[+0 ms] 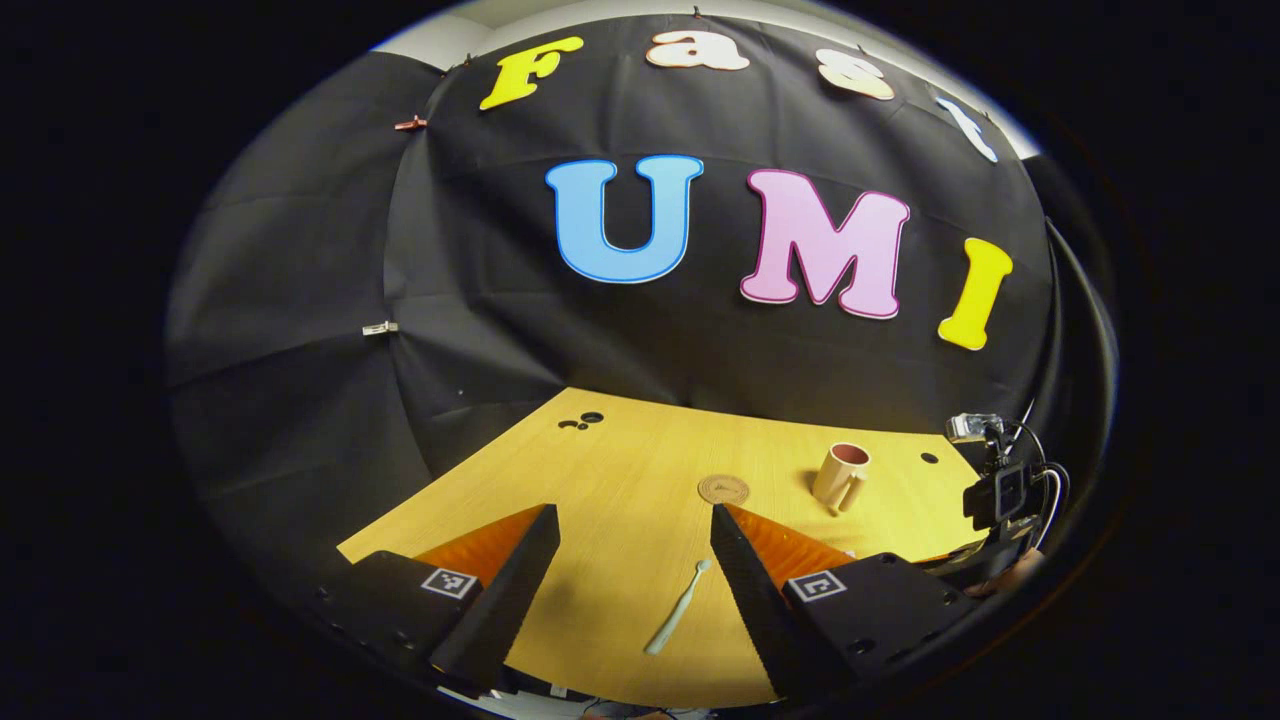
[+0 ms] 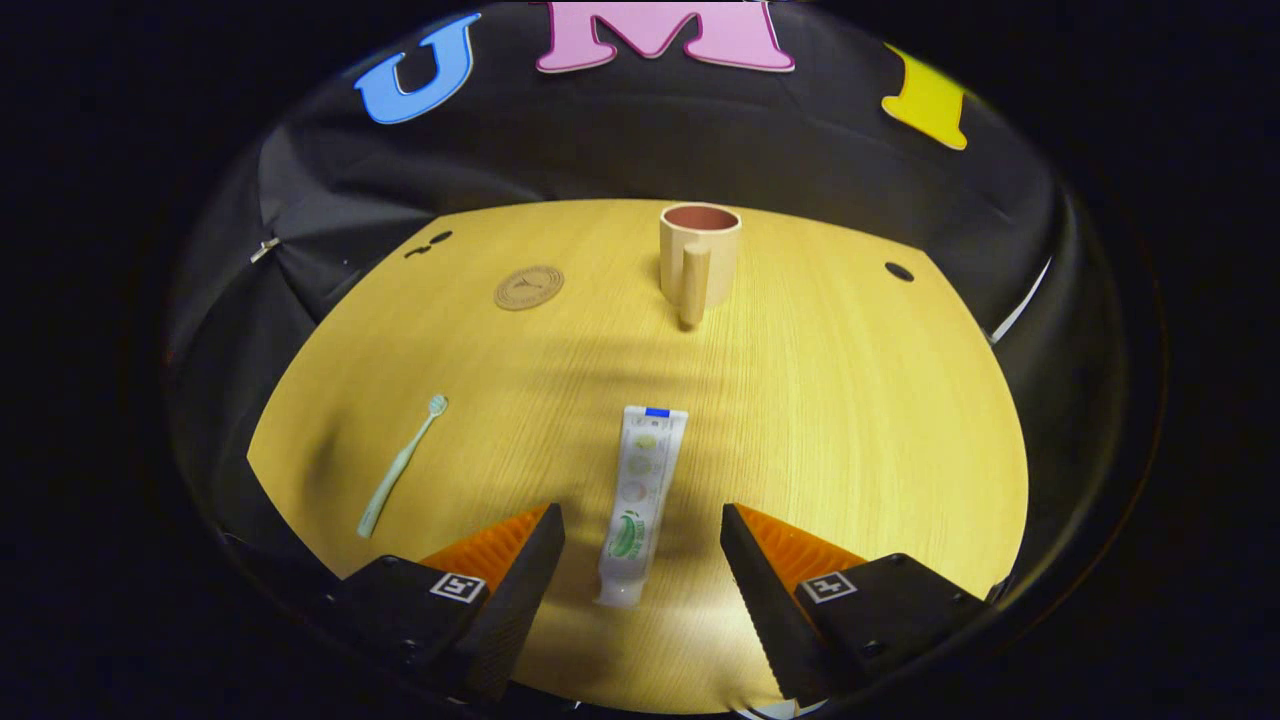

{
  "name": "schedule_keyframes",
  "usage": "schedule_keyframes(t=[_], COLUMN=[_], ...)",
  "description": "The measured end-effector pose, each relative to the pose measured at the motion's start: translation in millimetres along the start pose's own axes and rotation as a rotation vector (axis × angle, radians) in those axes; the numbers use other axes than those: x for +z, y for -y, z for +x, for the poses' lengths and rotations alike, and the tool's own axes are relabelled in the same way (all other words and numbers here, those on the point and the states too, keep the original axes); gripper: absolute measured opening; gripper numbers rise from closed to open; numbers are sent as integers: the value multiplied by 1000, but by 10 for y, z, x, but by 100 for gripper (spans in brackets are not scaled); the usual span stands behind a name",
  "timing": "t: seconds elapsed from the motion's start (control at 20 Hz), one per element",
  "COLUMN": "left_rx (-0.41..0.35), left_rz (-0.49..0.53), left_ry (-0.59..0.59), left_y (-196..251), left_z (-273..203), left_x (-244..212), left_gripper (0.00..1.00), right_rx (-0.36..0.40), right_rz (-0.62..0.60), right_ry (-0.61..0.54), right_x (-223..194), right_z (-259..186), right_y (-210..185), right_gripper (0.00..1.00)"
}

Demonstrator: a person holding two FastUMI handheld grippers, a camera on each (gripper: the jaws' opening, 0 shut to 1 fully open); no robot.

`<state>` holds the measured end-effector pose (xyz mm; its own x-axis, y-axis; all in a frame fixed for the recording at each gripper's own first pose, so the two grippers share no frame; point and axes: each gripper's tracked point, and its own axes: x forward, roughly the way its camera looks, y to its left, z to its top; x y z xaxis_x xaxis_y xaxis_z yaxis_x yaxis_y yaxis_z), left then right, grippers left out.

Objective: Put the toothbrush and toothpaste on the desktop into the cup, then pick up the cup and place it on the coaster on the desktop.

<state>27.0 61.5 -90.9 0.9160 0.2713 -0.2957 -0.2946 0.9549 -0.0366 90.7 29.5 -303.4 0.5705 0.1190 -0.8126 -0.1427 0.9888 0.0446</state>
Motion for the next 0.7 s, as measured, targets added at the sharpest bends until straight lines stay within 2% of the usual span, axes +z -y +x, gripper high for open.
schedule_keyframes(t=[0.3, 0.45, 0.6, 0.7], left_rx=[25, 21, 17, 15], left_rz=[19, 10, 10, 13], left_ry=[-37, -42, -51, -71], left_y=[93, 143, 122, 85], left_z=[77, 92, 92, 107], left_x=[-103, -115, -156, -211], left_gripper=[97, 97, 97, 97], right_rx=[9, -13, -52, -79], right_rz=[16, 45, 78, 53], right_ry=[-124, -178, -165, -194], right_x=[-152, -248, -171, -194], right_z=[378, 478, 542, 547], right_y=[-17, -33, -3, 28], right_gripper=[100, 99, 97, 96])
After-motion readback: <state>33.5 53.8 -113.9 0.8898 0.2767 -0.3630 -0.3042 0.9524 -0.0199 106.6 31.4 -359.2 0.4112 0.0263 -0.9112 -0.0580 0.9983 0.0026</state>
